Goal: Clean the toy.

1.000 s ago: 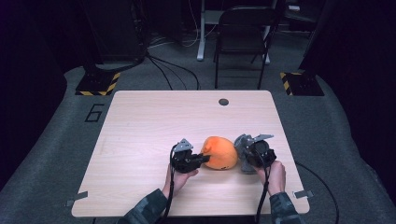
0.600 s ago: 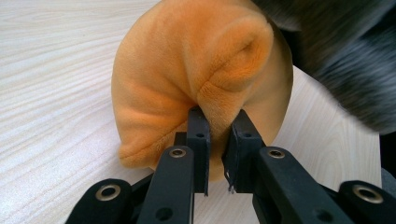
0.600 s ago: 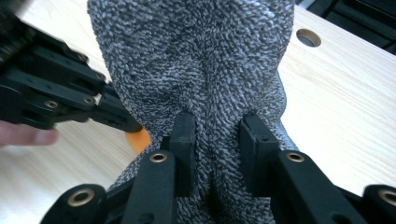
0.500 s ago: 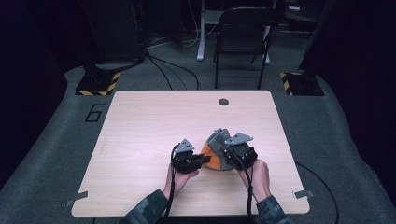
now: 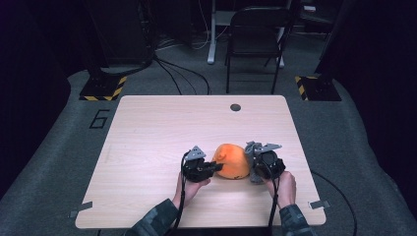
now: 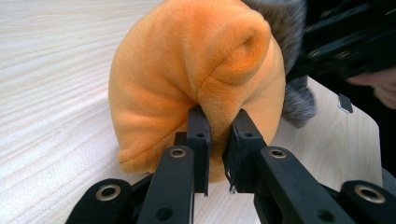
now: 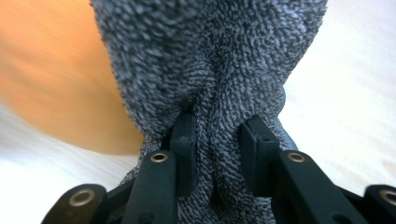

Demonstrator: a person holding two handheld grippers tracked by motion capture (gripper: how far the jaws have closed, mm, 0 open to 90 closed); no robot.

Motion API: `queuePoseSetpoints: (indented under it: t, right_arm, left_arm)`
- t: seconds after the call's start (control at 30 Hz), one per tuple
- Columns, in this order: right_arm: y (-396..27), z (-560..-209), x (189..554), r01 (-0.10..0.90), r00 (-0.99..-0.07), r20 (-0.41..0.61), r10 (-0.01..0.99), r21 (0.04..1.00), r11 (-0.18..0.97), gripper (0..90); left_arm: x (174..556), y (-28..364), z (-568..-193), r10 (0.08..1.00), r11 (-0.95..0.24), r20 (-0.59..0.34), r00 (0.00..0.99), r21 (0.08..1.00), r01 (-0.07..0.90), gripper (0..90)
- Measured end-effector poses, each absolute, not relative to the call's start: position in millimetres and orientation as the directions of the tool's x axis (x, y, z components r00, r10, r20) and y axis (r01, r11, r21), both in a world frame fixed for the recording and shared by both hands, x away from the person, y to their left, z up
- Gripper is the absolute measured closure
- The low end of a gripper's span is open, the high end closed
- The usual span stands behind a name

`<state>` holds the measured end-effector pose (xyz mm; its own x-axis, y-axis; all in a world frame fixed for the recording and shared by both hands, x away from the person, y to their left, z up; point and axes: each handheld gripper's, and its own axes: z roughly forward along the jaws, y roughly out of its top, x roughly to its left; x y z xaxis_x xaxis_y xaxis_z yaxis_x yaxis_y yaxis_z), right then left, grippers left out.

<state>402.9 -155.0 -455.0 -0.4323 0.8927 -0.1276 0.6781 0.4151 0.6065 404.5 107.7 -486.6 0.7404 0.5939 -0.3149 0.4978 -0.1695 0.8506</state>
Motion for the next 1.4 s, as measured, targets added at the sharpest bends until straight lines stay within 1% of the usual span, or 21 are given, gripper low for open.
queuePoseSetpoints:
  t: [0.17, 0.2, 0.27, 0.33, 0.4, 0.5, 0.57, 0.6, 0.63, 0.67, 0.73, 0.8, 0.83, 0.9, 1.0, 1.1, 1.2, 1.33, 1.4]
  right_arm:
    - [-168, -489, 413, 0.754, -0.404, -0.119, 0.907, 0.517, 0.404, 69.3]
    - [-170, -491, 414, 0.762, -0.402, -0.106, 0.910, 0.511, 0.396, 69.4]
    - [-170, -488, 414, 0.758, -0.401, -0.117, 0.909, 0.515, 0.400, 69.4]
    - [-173, -479, 413, 0.752, -0.396, -0.122, 0.910, 0.526, 0.398, 69.6]
    - [-177, -464, 410, 0.733, -0.395, -0.118, 0.911, 0.557, 0.390, 69.6]
    - [-175, -433, 400, 0.690, -0.395, -0.086, 0.915, 0.630, 0.357, 69.6]
    - [-167, -412, 390, 0.651, -0.416, -0.088, 0.905, 0.667, 0.363, 69.6]
    - [-165, -408, 389, 0.636, -0.423, -0.092, 0.901, 0.679, 0.368, 69.6]
    - [-155, -399, 383, 0.620, -0.449, -0.079, 0.890, 0.690, 0.374, 69.7]
    - [-148, -397, 381, 0.608, -0.472, -0.091, 0.877, 0.687, 0.398, 69.6]
    - [-135, -399, 379, 0.598, -0.504, -0.096, 0.858, 0.678, 0.427, 69.7]
    - [-125, -409, 382, 0.601, -0.520, -0.117, 0.846, 0.653, 0.461, 69.9]
    - [-122, -416, 384, 0.614, -0.517, -0.130, 0.846, 0.633, 0.472, 70.1]
    - [-119, -428, 386, 0.609, -0.514, -0.158, 0.843, 0.625, 0.489, 70.5]
    - [-120, -434, 388, 0.623, -0.506, -0.149, 0.850, 0.618, 0.479, 70.9]
    - [-121, -435, 388, 0.620, -0.508, -0.156, 0.847, 0.617, 0.485, 71.1]
    - [-122, -437, 389, 0.620, -0.500, -0.153, 0.852, 0.624, 0.476, 71.2]
    - [-124, -436, 390, 0.629, -0.498, -0.149, 0.854, 0.615, 0.475, 71.2]
    - [-125, -437, 391, 0.623, -0.506, -0.151, 0.849, 0.617, 0.481, 71.2]
  left_arm:
    - [404, 108, -486, 0.594, -0.167, -0.315, 0.740, 0.851, 0.497, 80.6]
    - [404, 108, -486, 0.594, -0.169, -0.314, 0.740, 0.851, 0.497, 80.6]
    - [405, 109, -487, 0.594, -0.165, -0.320, 0.738, 0.850, 0.501, 80.6]
    - [406, 109, -487, 0.595, -0.166, -0.318, 0.738, 0.850, 0.500, 80.5]
    - [406, 110, -487, 0.594, -0.163, -0.321, 0.738, 0.850, 0.501, 80.4]
    - [407, 110, -487, 0.594, -0.163, -0.319, 0.738, 0.851, 0.500, 80.3]
    - [407, 110, -487, 0.595, -0.164, -0.318, 0.738, 0.851, 0.499, 80.2]
    - [407, 110, -487, 0.596, -0.160, -0.322, 0.736, 0.850, 0.502, 80.2]
    - [406, 109, -487, 0.596, -0.158, -0.324, 0.735, 0.850, 0.503, 80.2]
    - [407, 110, -487, 0.596, -0.163, -0.319, 0.737, 0.851, 0.500, 80.1]
    - [406, 110, -487, 0.595, -0.166, -0.316, 0.739, 0.851, 0.498, 80.1]
    - [406, 110, -487, 0.595, -0.170, -0.313, 0.740, 0.851, 0.497, 80.1]
    - [407, 109, -487, 0.595, -0.172, -0.314, 0.740, 0.850, 0.499, 79.9]
    - [407, 108, -489, 0.593, -0.181, -0.308, 0.744, 0.849, 0.496, 79.4]
    - [407, 106, -489, 0.591, -0.185, -0.302, 0.749, 0.852, 0.489, 77.6]
    - [408, 107, -489, 0.587, -0.184, -0.305, 0.750, 0.852, 0.491, 72.6]
    - [410, 108, -487, 0.574, -0.194, -0.307, 0.759, 0.850, 0.490, 61.0]
    - [412, 114, -480, 0.575, -0.236, -0.267, 0.773, 0.851, 0.469, 44.5]
    - [414, 120, -477, 0.581, -0.230, -0.266, 0.770, 0.853, 0.468, 39.6]
